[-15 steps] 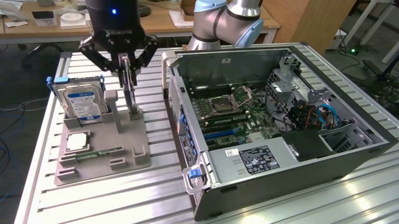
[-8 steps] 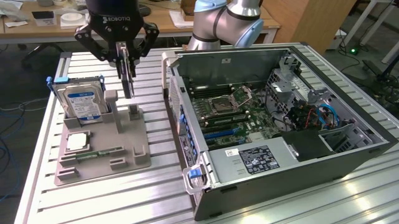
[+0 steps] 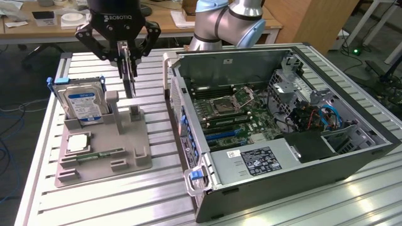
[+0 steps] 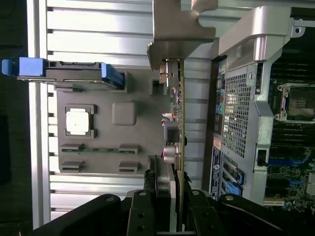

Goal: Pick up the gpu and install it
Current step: 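Pick up the gpu and move the gpu toward the slot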

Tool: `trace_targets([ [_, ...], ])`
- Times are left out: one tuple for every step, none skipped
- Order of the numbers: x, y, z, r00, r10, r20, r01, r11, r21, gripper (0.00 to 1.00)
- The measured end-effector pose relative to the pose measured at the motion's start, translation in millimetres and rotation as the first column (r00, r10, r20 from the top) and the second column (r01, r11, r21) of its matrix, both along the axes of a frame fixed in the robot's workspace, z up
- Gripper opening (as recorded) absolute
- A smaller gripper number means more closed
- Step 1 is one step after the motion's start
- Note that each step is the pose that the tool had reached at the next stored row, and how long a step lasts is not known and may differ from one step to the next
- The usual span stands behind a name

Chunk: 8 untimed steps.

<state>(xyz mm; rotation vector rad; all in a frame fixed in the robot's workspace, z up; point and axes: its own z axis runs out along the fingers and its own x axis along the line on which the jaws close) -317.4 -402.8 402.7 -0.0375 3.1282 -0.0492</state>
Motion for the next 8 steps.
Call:
trace_targets([
  [0.8, 0.0, 0.0, 1.0000, 0.000, -0.0001, 0.000, 1.0000, 0.0000, 0.28],
  [2.2, 0.0, 0.0, 1.0000, 0.000, -0.0001, 0.000, 1.0000, 0.0000, 0.28],
  [3.8, 0.0, 0.0, 1.0000, 0.000, -0.0001, 0.000, 1.0000, 0.0000, 0.28],
  [4.7, 0.0, 0.0, 1.0000, 0.000, 0.0000, 0.000, 1.0000, 0.0001, 0.28],
  [5.6, 0.1, 0.0, 1.0000, 0.000, 0.0000, 0.000, 1.0000, 0.0001, 0.28],
  [6.7, 0.0, 0.0, 1.0000, 0.000, 0.0000, 0.000, 1.0000, 0.0001, 0.28],
  [7.5, 0.0, 0.0, 1.0000, 0.000, 0.0000, 0.000, 1.0000, 0.0002, 0.28],
  [8.1, 0.0, 0.0, 1.0000, 0.000, 0.0000, 0.000, 1.0000, 0.0002, 0.28],
])
